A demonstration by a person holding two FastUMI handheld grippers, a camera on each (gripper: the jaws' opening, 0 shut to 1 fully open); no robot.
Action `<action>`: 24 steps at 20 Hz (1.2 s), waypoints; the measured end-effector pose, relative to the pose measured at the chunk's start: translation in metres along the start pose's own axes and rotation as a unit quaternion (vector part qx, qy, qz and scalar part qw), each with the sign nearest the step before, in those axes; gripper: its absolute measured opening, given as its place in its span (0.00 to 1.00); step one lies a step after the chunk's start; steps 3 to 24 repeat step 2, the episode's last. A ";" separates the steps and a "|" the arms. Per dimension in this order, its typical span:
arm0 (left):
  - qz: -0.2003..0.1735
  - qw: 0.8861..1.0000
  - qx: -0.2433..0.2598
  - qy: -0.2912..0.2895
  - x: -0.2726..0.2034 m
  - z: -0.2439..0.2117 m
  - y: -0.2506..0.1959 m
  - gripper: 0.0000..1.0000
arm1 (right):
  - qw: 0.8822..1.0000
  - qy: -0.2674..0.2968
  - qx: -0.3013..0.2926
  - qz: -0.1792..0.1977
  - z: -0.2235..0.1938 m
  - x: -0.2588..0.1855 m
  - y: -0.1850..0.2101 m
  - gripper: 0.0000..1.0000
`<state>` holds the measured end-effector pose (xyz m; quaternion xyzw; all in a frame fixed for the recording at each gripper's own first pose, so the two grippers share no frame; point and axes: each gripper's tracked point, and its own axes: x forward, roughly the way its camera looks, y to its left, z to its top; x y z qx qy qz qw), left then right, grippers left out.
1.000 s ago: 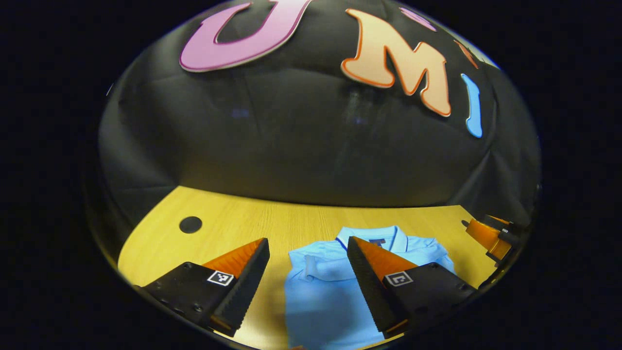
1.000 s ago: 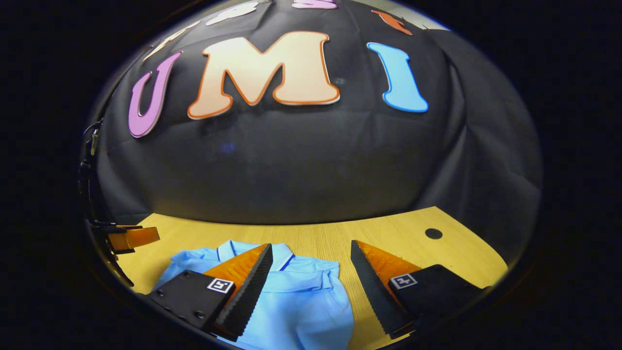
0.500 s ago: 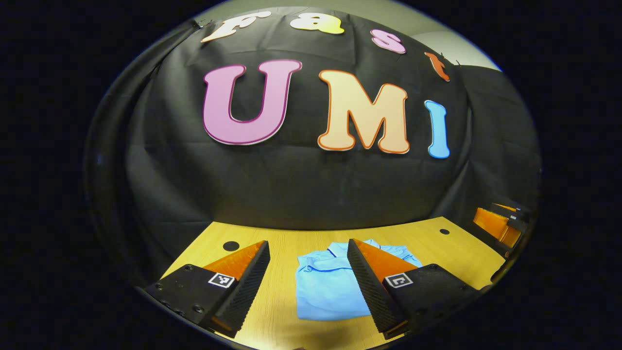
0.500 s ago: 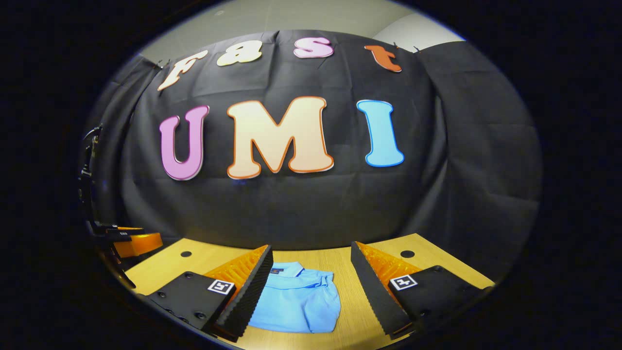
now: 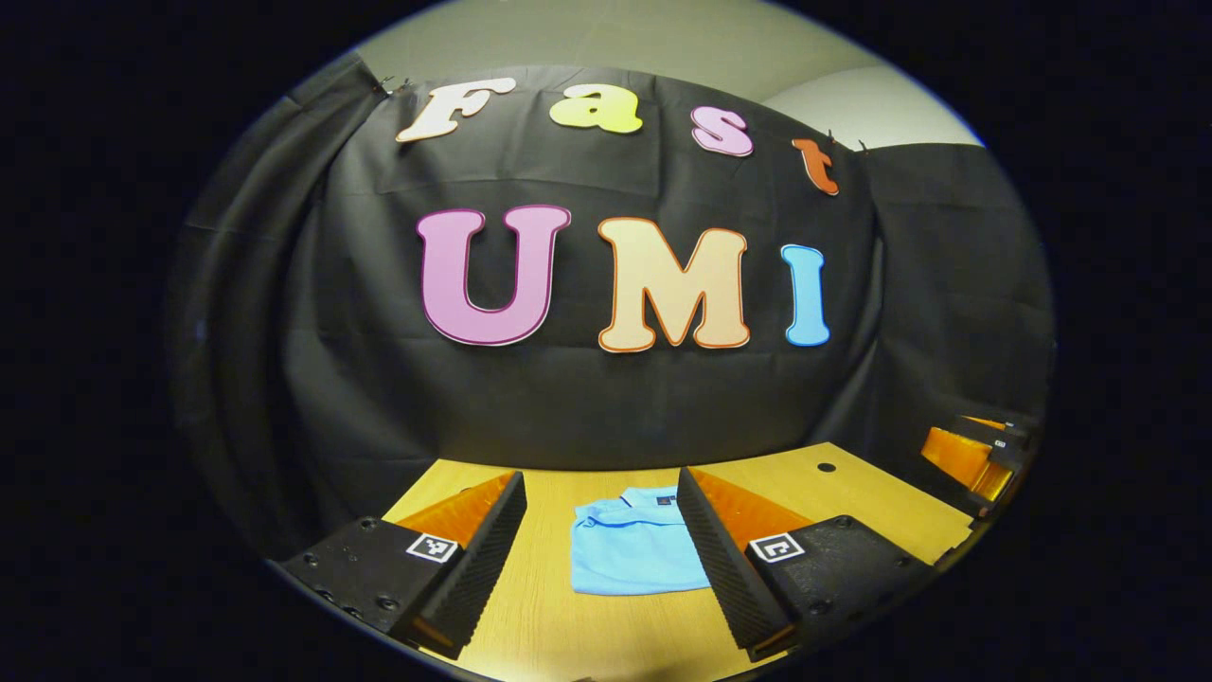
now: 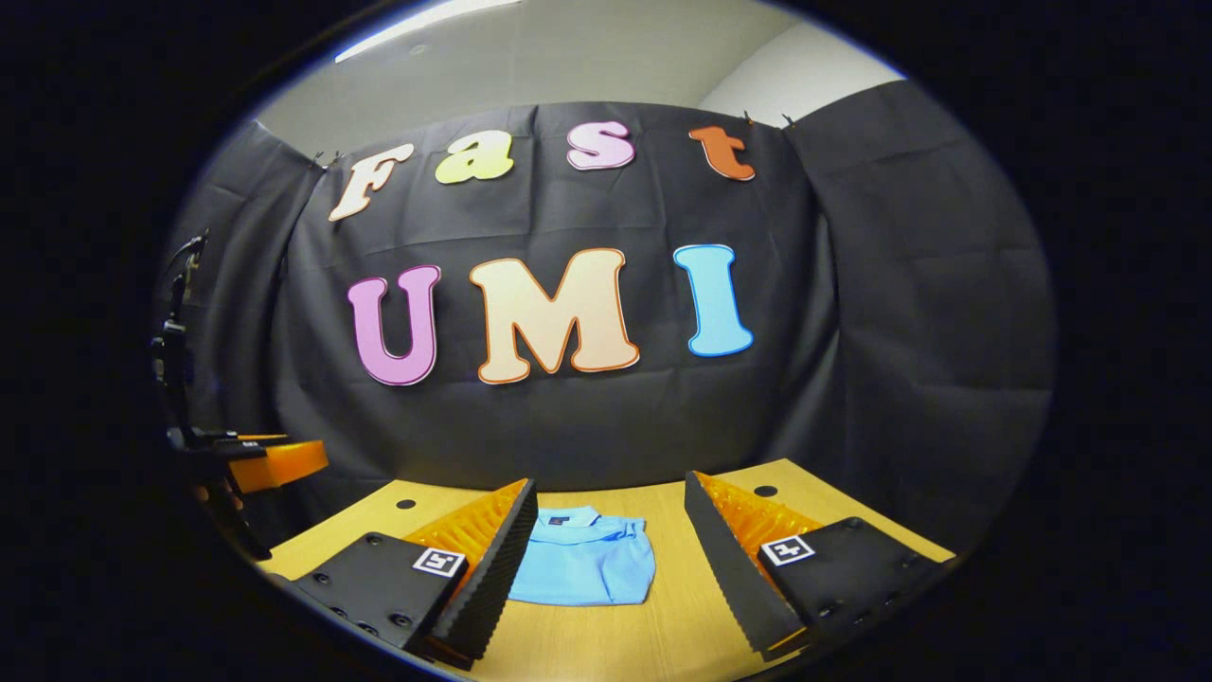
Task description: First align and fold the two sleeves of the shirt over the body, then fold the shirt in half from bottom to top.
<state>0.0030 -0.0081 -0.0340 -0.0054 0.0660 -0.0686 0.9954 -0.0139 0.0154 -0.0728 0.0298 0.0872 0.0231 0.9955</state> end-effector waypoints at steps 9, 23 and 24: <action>-0.002 1.000 -0.005 -0.003 -0.015 0.002 -0.005 0.95 | 1.000 -0.006 -0.009 0.010 0.003 -0.017 0.009 0.97; -0.002 1.000 -0.005 -0.003 -0.015 0.002 -0.005 0.95 | 1.000 -0.006 -0.009 0.010 0.003 -0.017 0.009 0.97; -0.002 1.000 -0.005 -0.003 -0.015 0.002 -0.005 0.95 | 1.000 -0.006 -0.009 0.010 0.003 -0.017 0.009 0.97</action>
